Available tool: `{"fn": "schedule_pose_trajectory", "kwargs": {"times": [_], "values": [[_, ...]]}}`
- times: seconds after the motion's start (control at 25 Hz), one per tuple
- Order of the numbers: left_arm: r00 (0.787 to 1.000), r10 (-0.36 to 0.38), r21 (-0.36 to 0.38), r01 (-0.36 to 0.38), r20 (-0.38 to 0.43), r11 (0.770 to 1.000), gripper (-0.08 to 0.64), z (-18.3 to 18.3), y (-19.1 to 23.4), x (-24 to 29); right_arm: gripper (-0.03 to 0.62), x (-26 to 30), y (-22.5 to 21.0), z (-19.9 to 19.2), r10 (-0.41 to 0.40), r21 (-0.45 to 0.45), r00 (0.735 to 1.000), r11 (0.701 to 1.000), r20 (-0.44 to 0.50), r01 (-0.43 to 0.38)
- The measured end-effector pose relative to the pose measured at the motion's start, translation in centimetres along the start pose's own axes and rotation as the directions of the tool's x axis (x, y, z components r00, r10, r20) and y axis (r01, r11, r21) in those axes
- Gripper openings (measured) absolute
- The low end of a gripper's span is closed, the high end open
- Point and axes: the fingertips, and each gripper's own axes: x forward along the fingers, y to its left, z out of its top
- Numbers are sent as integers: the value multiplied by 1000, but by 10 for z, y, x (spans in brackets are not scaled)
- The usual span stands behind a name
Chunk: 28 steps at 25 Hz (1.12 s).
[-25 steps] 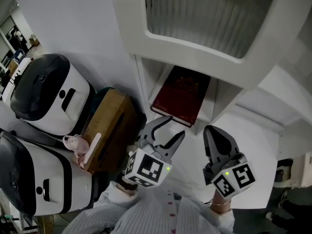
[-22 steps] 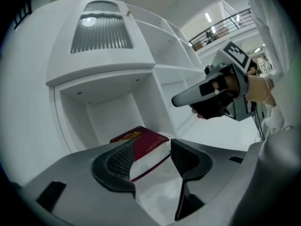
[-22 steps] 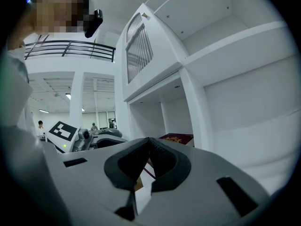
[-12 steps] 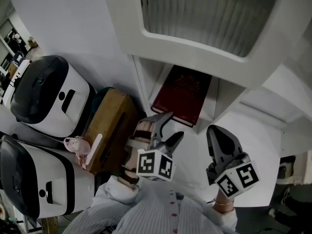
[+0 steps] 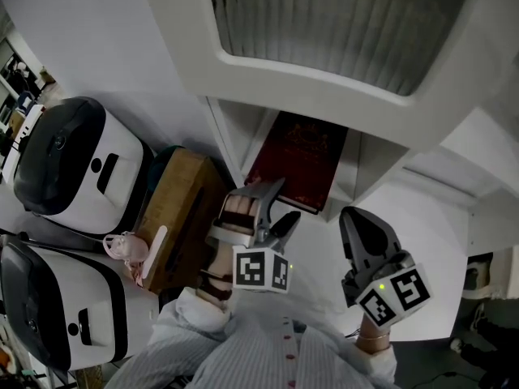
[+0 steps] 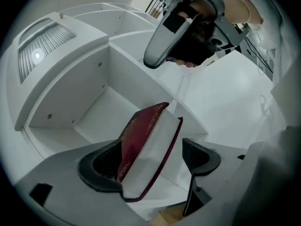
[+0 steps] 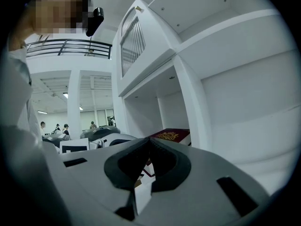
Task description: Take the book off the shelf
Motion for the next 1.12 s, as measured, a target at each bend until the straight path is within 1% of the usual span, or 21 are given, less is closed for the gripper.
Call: {"fn": "schedule_pose_trajectory", "kwargs": {"times": [0.16,0.4,0.6,0.8,0.88,0.96,1.12], "values": [[1000,21,67,-20,-6,998,393,0,4,10,14,2,-6,-2,-8,10,1000,1000,-4,8],[999,22,144,-18,-31,989,391,-6,4,24,14,7,-16,-7,-10,45,1000,999,-10,10],[997,58,216,-44,-60,975,391,-11,8,32,14,9,-22,-10,-21,63,1000,998,-12,22],[995,71,273,-50,-69,961,391,-9,6,40,14,10,-29,-15,-32,76,999,997,-23,34],[994,81,283,-59,-68,957,386,-8,6,41,14,11,-30,-15,-34,76,999,996,-25,35],[993,99,298,-75,-70,952,339,-8,9,42,14,11,-31,-16,-34,76,999,997,-28,36],[992,108,318,-82,-66,944,323,-8,9,41,14,13,-32,-18,-32,78,999,996,-36,34]]}}
